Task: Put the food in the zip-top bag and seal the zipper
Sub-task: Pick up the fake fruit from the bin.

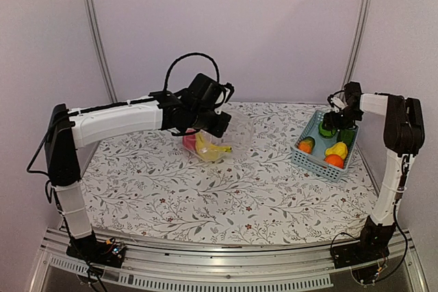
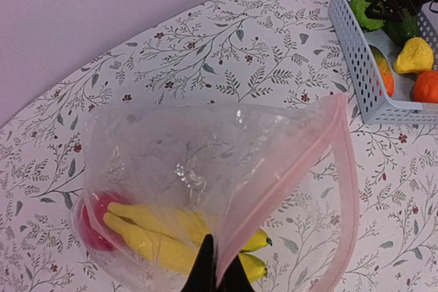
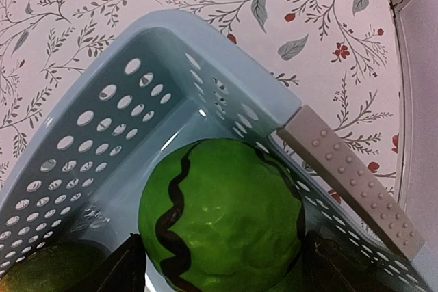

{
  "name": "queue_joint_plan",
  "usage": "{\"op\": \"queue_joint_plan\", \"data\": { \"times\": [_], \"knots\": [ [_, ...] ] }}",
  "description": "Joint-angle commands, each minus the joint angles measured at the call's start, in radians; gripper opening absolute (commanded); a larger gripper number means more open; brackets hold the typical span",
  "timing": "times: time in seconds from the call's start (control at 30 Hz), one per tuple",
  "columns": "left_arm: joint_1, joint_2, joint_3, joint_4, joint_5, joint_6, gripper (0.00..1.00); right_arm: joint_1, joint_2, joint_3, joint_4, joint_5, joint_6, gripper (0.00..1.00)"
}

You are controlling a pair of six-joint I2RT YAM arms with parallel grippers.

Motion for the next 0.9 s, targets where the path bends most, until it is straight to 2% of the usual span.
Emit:
{"op": "queue_joint_plan", "data": {
  "times": [0.0,0.43,0.87],
  "knots": [
    [-0.011,-0.025,-0.011,0.016,0.013,-0.015,0.00,-0.003,0.039,0.024,-0.004,0.013,0.000,0.76],
    [-0.010,-0.014,-0.006,0.020,0.026,-0.027,0.00,-0.003,-0.036,-0.032,0.008,-0.025,-0.003,0.56],
    [-0.006,0.036,0.026,0.049,0.049,-0.044,0.00,0.005,-0.376,-0.257,0.010,-0.118,-0.024,0.53]
  ]
}}
